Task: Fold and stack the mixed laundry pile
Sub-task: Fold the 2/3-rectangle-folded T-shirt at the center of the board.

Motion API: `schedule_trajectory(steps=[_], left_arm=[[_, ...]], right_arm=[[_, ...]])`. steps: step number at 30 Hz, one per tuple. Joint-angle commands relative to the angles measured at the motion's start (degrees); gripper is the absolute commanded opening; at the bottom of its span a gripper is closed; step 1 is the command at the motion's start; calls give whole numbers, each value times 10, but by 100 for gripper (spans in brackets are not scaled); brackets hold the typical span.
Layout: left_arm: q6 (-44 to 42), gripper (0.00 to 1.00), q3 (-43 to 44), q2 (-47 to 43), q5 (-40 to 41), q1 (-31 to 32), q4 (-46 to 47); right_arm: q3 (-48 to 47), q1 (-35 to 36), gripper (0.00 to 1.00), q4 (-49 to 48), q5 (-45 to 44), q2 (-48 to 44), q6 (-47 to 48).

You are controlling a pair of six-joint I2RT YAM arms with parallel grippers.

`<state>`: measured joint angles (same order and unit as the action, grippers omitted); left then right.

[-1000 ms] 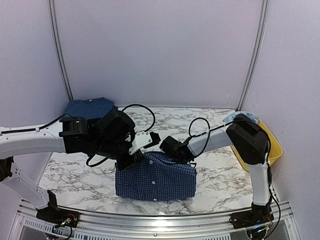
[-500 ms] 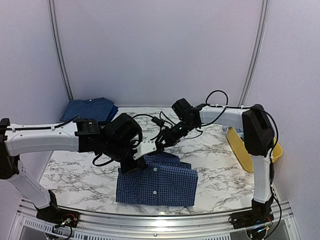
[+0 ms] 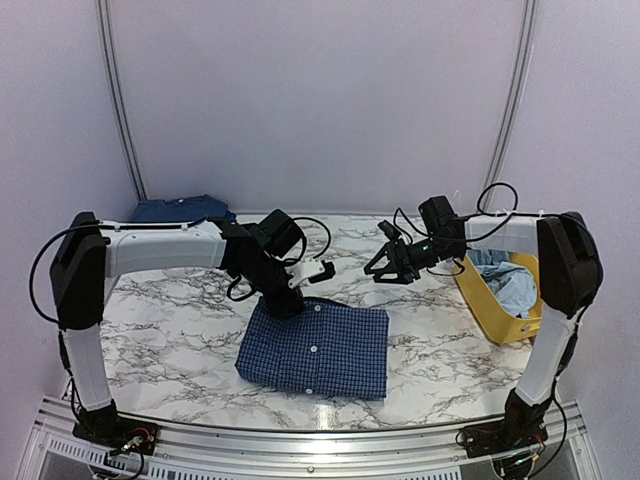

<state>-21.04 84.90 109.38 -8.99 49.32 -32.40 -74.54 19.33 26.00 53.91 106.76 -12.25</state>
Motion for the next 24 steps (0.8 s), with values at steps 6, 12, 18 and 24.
schedule_trajectory(steps=[6, 12, 18, 24], left_arm=[[37, 35, 92, 105, -38, -76, 10], [163, 87, 38, 3, -139, -141, 56], [248, 99, -108, -105, -188, -178, 102], [319, 96, -228, -123, -213, -183, 199]], right_arm=[[6, -8, 69, 8, -37, 17, 39], [-1, -7, 73, 43, -45, 10, 84], [4, -2, 76, 54, -52, 3, 106], [13, 38, 76, 69, -85, 9, 122]])
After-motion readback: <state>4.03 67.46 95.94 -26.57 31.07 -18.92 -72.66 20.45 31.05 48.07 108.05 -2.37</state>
